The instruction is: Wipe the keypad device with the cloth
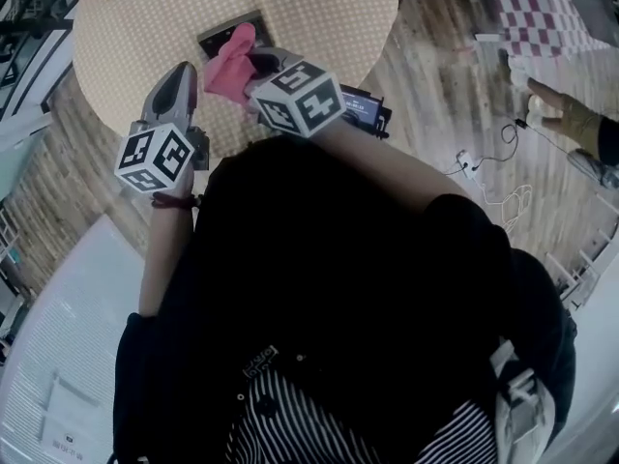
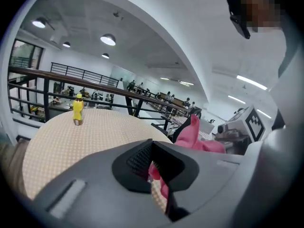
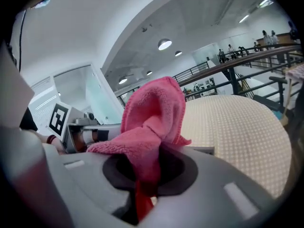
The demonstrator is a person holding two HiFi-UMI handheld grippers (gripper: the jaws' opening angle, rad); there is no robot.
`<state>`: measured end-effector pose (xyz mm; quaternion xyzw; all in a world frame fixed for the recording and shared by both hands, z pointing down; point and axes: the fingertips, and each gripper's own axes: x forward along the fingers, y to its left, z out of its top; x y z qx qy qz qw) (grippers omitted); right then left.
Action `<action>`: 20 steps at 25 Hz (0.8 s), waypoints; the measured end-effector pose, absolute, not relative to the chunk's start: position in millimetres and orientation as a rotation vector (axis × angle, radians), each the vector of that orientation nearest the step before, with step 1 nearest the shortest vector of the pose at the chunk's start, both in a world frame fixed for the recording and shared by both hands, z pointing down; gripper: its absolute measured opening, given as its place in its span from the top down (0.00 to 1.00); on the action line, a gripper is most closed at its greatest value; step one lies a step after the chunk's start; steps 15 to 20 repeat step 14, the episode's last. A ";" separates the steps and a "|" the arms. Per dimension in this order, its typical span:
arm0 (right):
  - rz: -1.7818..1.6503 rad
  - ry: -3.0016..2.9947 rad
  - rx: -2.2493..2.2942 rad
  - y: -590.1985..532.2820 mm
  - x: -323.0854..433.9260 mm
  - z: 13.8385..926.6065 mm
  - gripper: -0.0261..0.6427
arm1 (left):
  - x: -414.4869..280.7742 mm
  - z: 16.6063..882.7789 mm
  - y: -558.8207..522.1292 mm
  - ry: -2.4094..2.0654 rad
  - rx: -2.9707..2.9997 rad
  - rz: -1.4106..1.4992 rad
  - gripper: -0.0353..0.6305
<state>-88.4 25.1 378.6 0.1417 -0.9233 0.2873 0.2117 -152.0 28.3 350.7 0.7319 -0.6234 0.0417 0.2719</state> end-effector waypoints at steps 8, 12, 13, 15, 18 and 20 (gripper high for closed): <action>0.785 -2.648 0.325 46.4 -78.0 356.2 0.87 | -138.4 318.0 65.3 -1.765 1.972 0.032 0.94; 0.791 -2.651 0.324 59.4 -35.3 355.3 0.87 | -95.7 300.6 87.1 -1.769 2.005 0.048 0.94; 0.783 -2.651 0.333 62.2 -22.4 354.2 0.87 | -83.2 297.8 91.1 -1.757 2.024 0.053 0.94; 0.772 -2.651 0.343 64.9 -9.4 353.0 0.87 | -70.7 295.1 94.8 -1.745 2.041 0.056 0.94; 0.772 -2.651 0.343 64.9 -9.4 353.0 0.87 | -70.7 295.1 94.8 -1.745 2.041 0.056 0.94; 0.772 -2.651 0.343 64.9 -9.4 353.0 0.87 | -70.7 295.1 94.8 -1.745 2.041 0.056 0.94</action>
